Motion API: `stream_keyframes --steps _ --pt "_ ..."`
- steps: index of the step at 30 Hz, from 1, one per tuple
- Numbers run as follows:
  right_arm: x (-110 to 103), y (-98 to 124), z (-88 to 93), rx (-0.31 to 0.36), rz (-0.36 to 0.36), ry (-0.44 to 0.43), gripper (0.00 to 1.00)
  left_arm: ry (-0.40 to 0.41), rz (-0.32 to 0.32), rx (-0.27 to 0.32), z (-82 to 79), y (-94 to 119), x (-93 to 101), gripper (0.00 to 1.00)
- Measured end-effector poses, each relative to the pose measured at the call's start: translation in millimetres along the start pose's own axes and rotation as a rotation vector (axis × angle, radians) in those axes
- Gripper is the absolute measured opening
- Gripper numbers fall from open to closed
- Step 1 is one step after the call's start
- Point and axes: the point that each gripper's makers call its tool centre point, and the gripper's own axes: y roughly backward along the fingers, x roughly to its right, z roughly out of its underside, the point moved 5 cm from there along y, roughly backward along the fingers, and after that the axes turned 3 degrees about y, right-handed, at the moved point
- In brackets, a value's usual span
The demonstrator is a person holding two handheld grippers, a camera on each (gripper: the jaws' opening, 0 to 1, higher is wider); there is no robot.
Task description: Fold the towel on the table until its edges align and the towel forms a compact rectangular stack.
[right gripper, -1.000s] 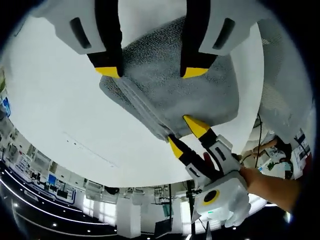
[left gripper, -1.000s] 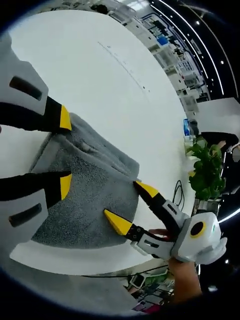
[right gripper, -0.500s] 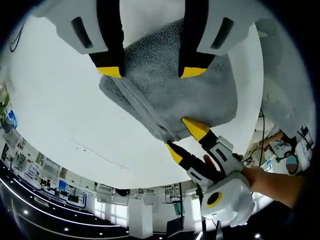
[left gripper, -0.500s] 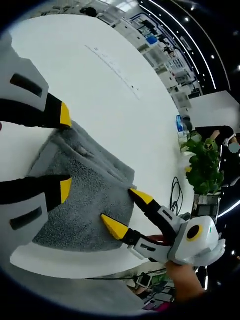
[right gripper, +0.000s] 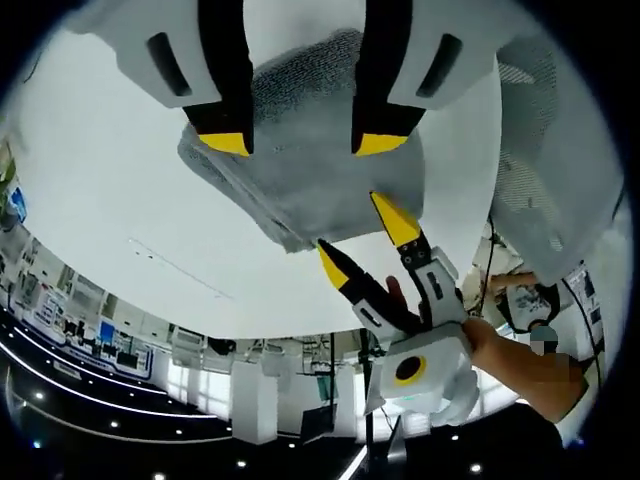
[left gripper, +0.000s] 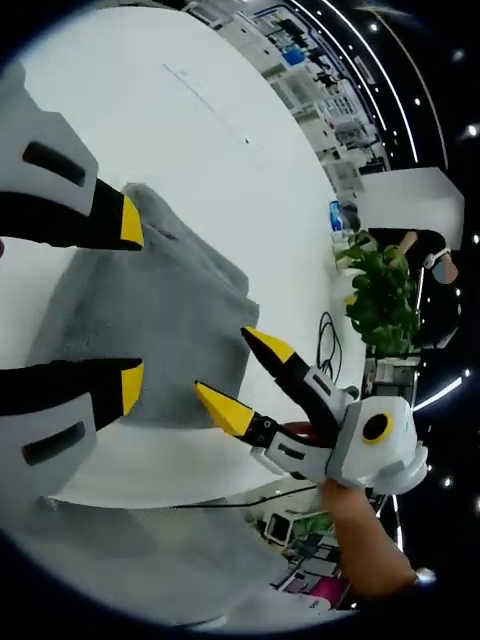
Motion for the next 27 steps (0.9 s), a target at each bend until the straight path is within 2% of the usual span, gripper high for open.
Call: stream_keyframes --steps 3,4,7,11,14,19,22,27 --pt "-2.8 0.0 14.4 -0.013 -0.006 -0.003 0.36 -0.018 0.026 -0.028 8.7 -1.0 8.5 0.49" --pt "-3.1 0.5 17.4 -0.022 -0.006 0.001 0.35 -0.054 0.015 -0.041 12.2 -0.9 8.9 0.49" --pt "-1.6 -1.6 30.4 -0.043 -0.006 -0.021 0.33 -0.034 -0.021 -0.059 18.3 -3.4 4.1 0.52" --pt "-6.3 -4.0 38.0 -0.052 -0.013 -0.034 0.32 -0.069 -0.037 -0.081 25.1 -8.9 0.8 0.55" --pt "-5.3 -4.1 37.8 -0.042 -0.007 -0.047 0.31 -0.045 -0.044 -0.078 28.3 -11.6 -3.3 0.56" --pt "-9.1 -1.3 32.9 -0.039 0.007 -0.037 0.32 -0.007 -0.050 -0.071 25.3 -3.7 -2.1 0.57" --pt "-7.1 2.5 30.6 -0.015 0.021 -0.056 0.36 0.064 -0.048 -0.049 24.6 -0.1 -2.8 0.58" --pt "-13.8 4.7 23.6 0.028 0.030 -0.053 0.56 0.077 -0.057 -0.021 22.5 8.6 -5.1 0.66"
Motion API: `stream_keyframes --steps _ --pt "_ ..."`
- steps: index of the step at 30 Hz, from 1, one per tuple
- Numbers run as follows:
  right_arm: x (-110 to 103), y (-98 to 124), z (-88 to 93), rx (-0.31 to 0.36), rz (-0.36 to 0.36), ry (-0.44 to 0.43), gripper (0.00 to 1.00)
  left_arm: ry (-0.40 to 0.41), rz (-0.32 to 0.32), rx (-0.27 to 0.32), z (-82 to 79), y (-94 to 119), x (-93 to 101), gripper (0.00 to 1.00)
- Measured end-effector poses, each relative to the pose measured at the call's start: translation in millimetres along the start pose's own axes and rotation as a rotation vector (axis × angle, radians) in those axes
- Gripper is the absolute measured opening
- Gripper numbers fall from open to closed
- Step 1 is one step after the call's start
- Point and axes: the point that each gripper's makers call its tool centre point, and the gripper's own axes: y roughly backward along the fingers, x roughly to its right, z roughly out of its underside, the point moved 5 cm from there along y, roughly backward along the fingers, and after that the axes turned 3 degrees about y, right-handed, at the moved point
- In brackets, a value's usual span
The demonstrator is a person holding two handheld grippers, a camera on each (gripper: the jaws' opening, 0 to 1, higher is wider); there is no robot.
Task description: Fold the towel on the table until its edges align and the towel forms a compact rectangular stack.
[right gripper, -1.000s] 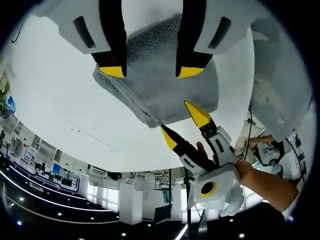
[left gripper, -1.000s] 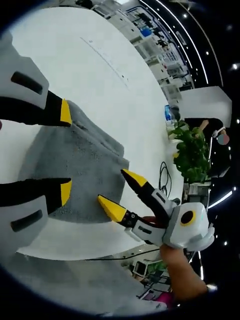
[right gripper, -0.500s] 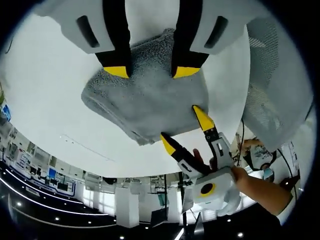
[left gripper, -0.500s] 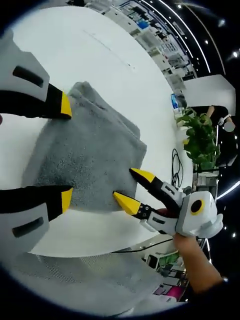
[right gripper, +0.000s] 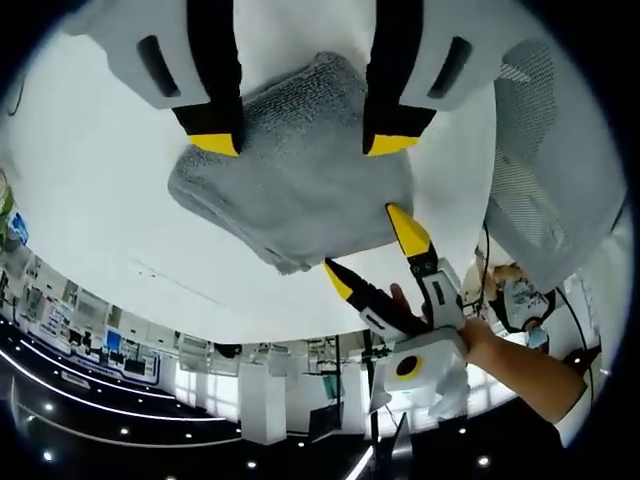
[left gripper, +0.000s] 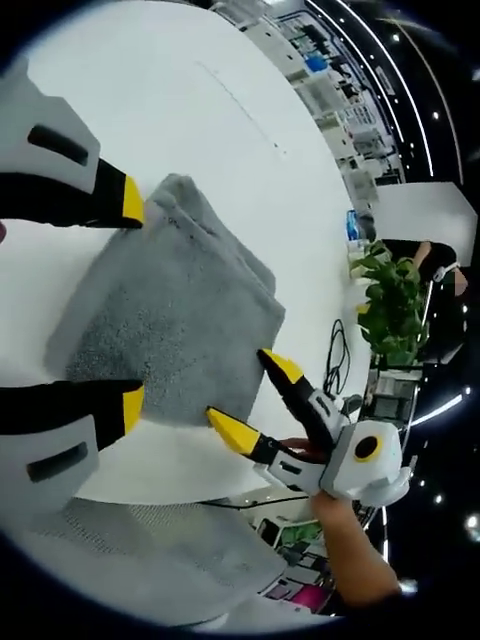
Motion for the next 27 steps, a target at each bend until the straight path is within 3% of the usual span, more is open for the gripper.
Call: stream_keyframes --steps 3,7,20,27 --pt "-2.6 0.7 -9.3 0.082 0.007 -0.033 0.71 -0.003 0.001 0.016 2.8 3.7 5.0 0.76" --pt "-5.7 0.8 -8.9 0.085 0.022 -0.039 0.89 0.029 0.012 0.033 6.3 5.9 13.8 0.85" --pt "-10.4 3.9 5.5 0.023 0.063 -0.042 0.98 -0.008 -0.024 0.033 16.3 5.1 20.2 0.99" --pt "-10.5 5.0 13.9 -0.016 0.097 -0.053 0.95 -0.009 -0.036 0.018 26.8 -0.3 19.3 0.99"
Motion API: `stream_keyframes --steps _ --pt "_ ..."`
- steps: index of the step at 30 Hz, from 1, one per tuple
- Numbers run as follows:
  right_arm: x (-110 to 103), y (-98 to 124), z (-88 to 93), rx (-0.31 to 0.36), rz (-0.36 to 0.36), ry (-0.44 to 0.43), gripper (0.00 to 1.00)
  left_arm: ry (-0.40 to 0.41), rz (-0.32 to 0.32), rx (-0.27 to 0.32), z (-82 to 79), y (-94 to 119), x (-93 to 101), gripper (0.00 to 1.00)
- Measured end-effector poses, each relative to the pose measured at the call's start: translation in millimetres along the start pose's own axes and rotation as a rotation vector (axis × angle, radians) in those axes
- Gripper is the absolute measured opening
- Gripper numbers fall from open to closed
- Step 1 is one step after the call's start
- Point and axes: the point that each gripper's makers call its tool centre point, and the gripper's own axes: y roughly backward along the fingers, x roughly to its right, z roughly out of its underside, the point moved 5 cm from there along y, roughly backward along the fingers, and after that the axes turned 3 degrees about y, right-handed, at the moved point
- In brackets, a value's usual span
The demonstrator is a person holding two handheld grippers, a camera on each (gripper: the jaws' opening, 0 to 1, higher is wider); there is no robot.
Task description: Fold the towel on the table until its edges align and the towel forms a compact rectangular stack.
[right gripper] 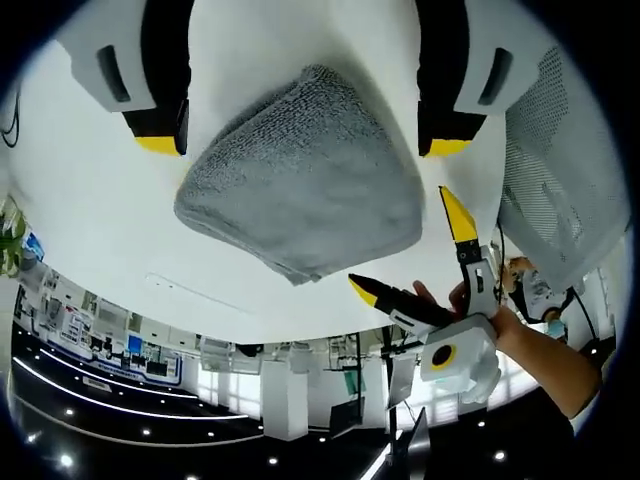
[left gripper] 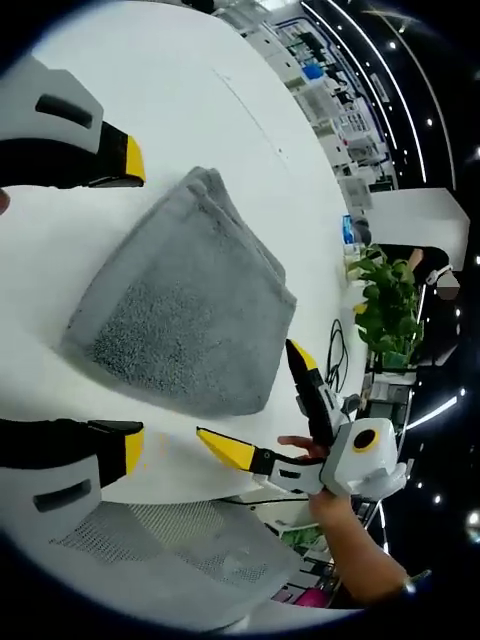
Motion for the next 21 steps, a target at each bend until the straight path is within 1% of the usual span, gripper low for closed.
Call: stream_keyframes --steps 6,11,16,21 --pt "-4.3 -1.3 4.7 -0.021 0.003 -0.016 0.92 -0.008 0.000 -0.031 5.8 -3.7 1.3 0.97" --pt "-3.0 -5.4 8.9 -0.030 0.004 -0.021 0.91 -0.010 0.006 -0.037 7.0 -7.6 0.7 0.97" --pt "-1.5 -10.0 9.0 -0.036 0.009 -0.022 0.89 -0.004 0.002 -0.042 10.3 -11.2 -3.8 0.95" --pt "1.7 -16.7 14.1 -0.044 0.015 -0.042 0.87 0.010 0.001 -0.050 11.9 -10.8 -4.4 0.94"
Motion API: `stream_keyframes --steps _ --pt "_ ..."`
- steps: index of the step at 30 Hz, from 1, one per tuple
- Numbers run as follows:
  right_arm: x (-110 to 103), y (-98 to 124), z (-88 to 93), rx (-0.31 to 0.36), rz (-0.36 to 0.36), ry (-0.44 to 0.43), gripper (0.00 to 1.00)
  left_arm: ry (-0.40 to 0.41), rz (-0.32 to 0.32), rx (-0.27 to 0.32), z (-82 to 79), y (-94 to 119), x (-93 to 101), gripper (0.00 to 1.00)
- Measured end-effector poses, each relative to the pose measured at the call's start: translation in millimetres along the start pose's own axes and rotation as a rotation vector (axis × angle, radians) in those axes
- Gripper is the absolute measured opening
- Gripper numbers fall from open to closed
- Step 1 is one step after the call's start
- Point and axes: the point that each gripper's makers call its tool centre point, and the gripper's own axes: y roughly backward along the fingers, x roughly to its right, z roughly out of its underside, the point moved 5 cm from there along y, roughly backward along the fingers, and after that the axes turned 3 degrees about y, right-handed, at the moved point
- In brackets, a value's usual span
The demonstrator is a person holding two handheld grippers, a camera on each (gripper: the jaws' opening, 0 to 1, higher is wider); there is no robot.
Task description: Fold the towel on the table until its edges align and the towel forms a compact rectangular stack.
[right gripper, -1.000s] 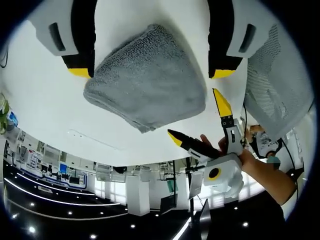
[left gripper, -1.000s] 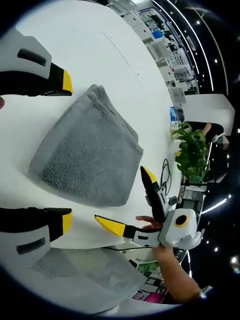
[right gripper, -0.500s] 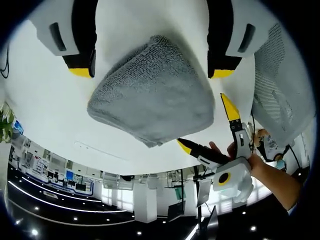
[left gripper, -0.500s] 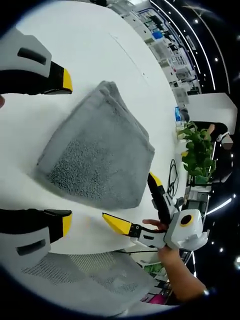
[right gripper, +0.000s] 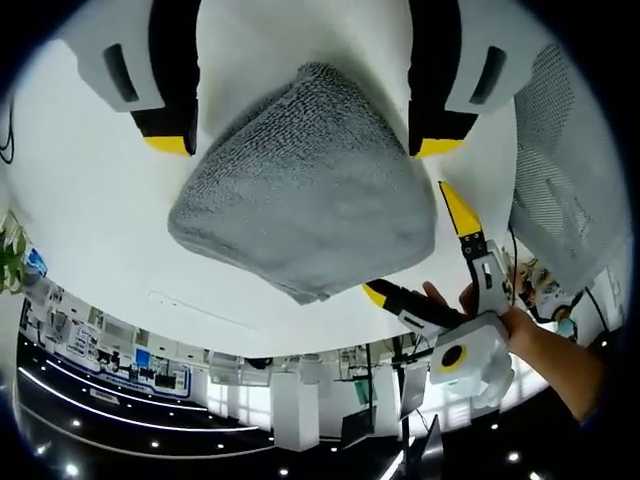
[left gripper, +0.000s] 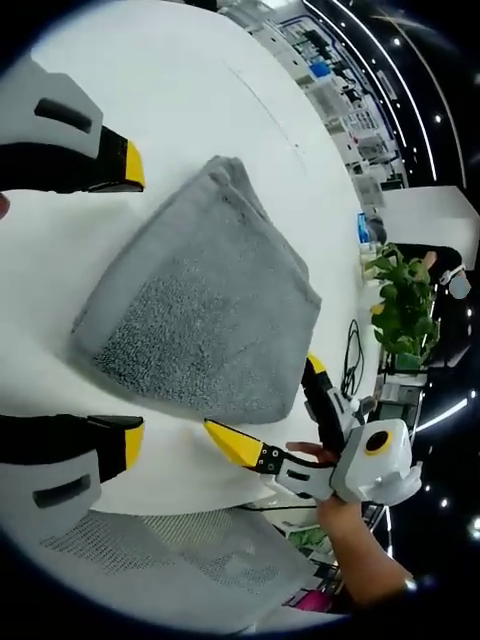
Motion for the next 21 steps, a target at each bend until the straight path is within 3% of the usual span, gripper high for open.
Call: stream_keyframes --steps 10,21 --pt "-1.2 -4.2 3.3 -0.017 -0.005 -0.021 0.82 -0.028 0.012 -0.029 -1.0 -6.1 -3.2 0.74" --pt "5.4 -12.4 3.0 -0.029 0.002 -0.027 0.80 -0.060 0.039 -0.049 -6.4 -12.5 -10.0 0.69"
